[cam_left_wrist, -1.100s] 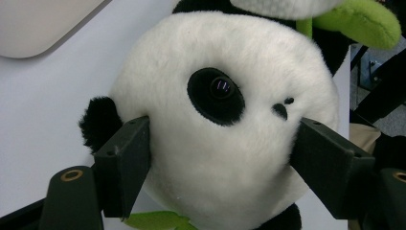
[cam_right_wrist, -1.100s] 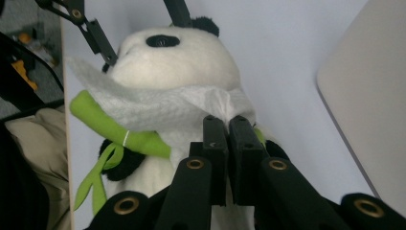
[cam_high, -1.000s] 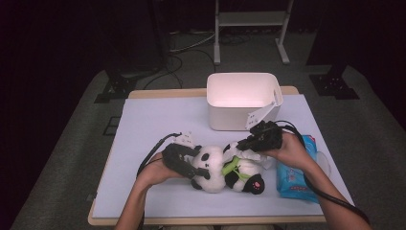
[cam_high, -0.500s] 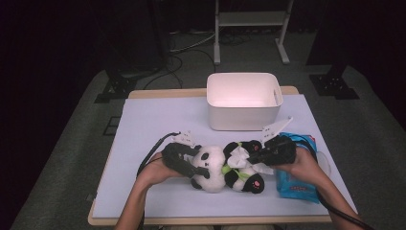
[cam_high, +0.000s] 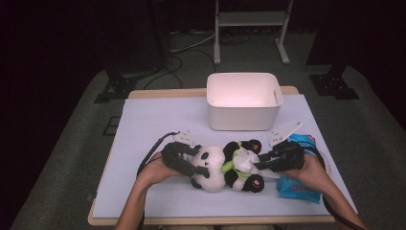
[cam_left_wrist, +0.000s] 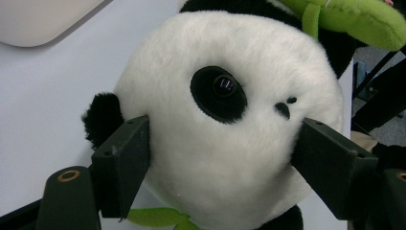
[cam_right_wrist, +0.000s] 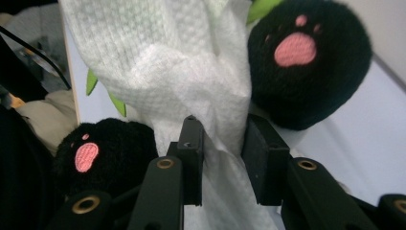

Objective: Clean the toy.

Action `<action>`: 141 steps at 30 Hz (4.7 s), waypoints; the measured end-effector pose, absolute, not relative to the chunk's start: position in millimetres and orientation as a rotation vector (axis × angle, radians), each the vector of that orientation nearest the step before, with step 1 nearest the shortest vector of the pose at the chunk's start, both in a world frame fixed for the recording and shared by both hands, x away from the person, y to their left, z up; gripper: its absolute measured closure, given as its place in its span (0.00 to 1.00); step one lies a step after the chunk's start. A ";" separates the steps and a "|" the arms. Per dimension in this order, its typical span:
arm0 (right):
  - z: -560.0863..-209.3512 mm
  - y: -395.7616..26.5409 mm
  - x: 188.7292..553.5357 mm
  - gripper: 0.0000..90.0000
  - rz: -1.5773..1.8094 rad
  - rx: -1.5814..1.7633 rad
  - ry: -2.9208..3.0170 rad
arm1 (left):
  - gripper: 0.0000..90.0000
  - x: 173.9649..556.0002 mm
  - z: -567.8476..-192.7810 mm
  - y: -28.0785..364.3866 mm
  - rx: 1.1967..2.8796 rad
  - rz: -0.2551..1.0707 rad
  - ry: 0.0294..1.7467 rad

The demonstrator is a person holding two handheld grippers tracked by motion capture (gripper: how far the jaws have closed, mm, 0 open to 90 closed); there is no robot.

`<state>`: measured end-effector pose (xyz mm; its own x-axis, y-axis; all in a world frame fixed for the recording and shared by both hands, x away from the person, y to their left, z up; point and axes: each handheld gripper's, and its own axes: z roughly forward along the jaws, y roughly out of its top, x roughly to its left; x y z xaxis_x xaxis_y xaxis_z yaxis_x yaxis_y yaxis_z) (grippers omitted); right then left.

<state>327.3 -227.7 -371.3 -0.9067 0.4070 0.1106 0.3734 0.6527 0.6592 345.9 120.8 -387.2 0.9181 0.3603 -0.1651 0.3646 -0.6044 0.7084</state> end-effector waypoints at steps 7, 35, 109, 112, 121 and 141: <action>-381.9 -233.3 325.1 0.92 1.097 0.689 2.841 | 0.24 346.5 -387.5 121.0 2.268 -0.009 0.521; -348.7 -154.9 299.8 0.94 0.972 0.322 2.932 | 0.25 345.4 -385.6 110.4 2.268 0.019 0.582; -323.5 -154.9 303.6 0.97 1.040 0.304 2.821 | 0.24 338.0 -371.2 101.5 2.220 -0.015 0.545; -321.7 -154.0 302.9 0.97 1.057 0.290 2.806 | 0.24 337.2 -369.2 99.1 2.224 -0.001 0.539; -318.8 -151.6 304.0 0.97 1.062 0.272 2.815 | 0.24 335.2 -366.2 96.8 2.213 0.004 0.527; -321.0 -177.1 308.5 0.97 1.098 0.359 2.799 | 0.34 333.3 -362.9 98.0 2.186 -0.036 0.483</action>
